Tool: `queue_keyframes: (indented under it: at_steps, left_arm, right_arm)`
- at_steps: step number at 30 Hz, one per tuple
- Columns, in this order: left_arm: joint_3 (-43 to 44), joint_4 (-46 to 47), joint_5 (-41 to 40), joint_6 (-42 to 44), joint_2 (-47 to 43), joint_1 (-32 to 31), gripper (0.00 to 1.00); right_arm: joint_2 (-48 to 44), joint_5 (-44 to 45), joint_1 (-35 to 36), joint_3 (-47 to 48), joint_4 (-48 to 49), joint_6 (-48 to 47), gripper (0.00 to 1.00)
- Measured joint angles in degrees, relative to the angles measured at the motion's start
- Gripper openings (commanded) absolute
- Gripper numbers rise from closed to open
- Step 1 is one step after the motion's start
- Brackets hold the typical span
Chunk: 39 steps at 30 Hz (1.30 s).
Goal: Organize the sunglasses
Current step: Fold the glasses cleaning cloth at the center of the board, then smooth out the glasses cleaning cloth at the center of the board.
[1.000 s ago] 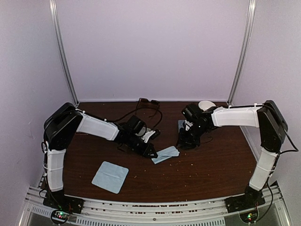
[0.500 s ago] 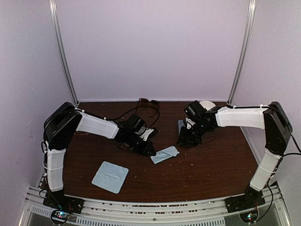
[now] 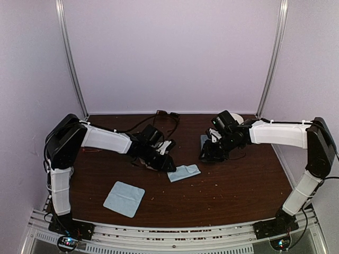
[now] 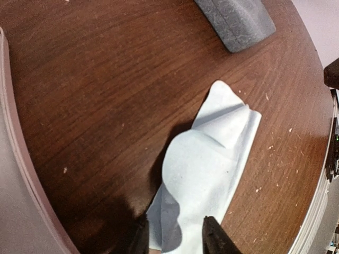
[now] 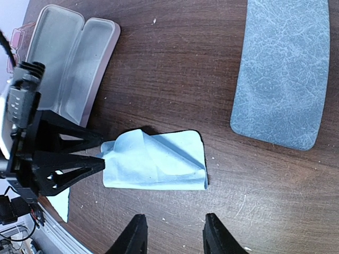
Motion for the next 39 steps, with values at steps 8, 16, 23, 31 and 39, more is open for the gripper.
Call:
queue_keyframes:
  at_steps: [8,16,23,31,39]
  left_arm:
    - [-0.26,-0.20,-2.51,1.95,-4.66,-0.26,0.46]
    - [-2.38,-0.31,-5.05,8.48,-7.93,-2.21,0.36]
    - [-2.75,-1.73,-6.78,13.46,-7.78,-5.40,0.20]
    - [-1.07,-3.30,-6.88,13.75,-5.03,-5.73,0.15]
    - [0.52,-3.72,-3.72,13.66,-1.42,-5.73,0.14]
  right_arm:
    - [0.00,-0.90,1.92,-0.46,1.90,-1.64,0.36]
    - [0.44,-1.95,4.55,-0.46,4.68,-1.64,0.34]
    - [5.27,-2.51,6.45,1.33,5.09,-1.11,0.22]
    - [10.21,-2.43,7.74,5.22,5.11,-0.09,0.04]
    - [14.23,-2.36,8.00,7.02,5.68,0.13,0.00]
